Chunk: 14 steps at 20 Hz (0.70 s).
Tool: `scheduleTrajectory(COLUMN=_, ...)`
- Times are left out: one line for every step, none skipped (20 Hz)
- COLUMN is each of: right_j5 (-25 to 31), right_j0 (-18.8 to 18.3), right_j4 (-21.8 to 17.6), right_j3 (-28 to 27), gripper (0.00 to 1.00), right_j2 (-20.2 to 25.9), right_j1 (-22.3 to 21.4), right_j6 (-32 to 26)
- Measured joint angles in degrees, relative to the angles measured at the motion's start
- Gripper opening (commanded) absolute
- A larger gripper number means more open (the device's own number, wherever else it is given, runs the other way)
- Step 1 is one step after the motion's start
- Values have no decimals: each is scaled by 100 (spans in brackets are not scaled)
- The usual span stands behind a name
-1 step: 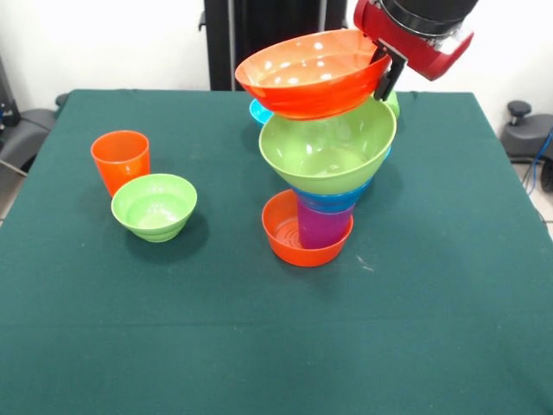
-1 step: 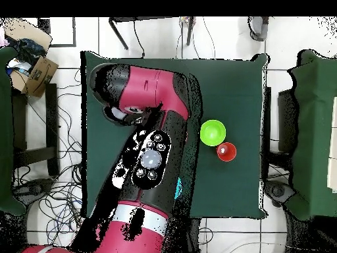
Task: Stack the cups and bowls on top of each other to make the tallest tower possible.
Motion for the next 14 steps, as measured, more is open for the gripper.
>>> scheduleTrajectory(right_j5=0, right_j0=0, right_j4=0, right_j3=0, gripper=0, right_j2=0, right_j1=0, right_j6=0)
scheduleTrajectory(right_j5=-22, right_j0=0, right_j4=0, right_j3=2, gripper=0, right_j2=0, right_j1=0, right_j6=0)
scheduleTrajectory(right_j5=-43, right_j0=0, right_j4=0, right_j3=2, gripper=0, right_j2=0, right_j1=0, right_j6=0)
scheduleTrajectory(right_j5=-74, right_j0=0, right_j4=0, right_j3=2, gripper=0, right_j2=0, right_j1=1, right_j6=0)
scheduleTrajectory(right_j5=-105, right_j0=0, right_j4=0, right_j3=2, gripper=0, right_j2=0, right_j1=1, right_j6=0)
scheduleTrajectory(right_j5=-134, right_j0=0, right_j4=0, right_j3=2, gripper=0, right_j2=0, right_j1=2, right_j6=0)
scheduleTrajectory(right_j5=-148, right_j0=0, right_j4=0, right_j3=2, gripper=0, right_j2=0, right_j1=4, right_j6=0)
scheduleTrajectory(right_j5=-162, right_j0=-1, right_j4=0, right_j3=2, gripper=0, right_j2=0, right_j1=7, right_j6=0)
scheduleTrajectory(right_j5=-165, right_j0=-2, right_j4=1, right_j3=2, gripper=0, right_j2=0, right_j1=11, right_j6=0)
scheduleTrajectory(right_j5=-168, right_j0=-2, right_j4=1, right_j3=2, gripper=0, right_j2=0, right_j1=14, right_j6=0)
scheduleTrajectory(right_j5=-169, right_j0=-7, right_j4=1, right_j3=2, gripper=0, right_j2=0, right_j1=26, right_j6=0)
scheduleTrajectory(right_j5=-169, right_j0=-10, right_j4=0, right_j3=2, gripper=0, right_j2=0, right_j1=37, right_j6=0)
scheduleTrajectory(right_j5=-169, right_j0=-12, right_j4=0, right_j3=1, gripper=0, right_j2=1, right_j1=46, right_j6=0)
scheduleTrajectory(right_j5=-169, right_j0=-13, right_j4=1, right_j3=1, gripper=0, right_j2=0, right_j1=52, right_j6=0)
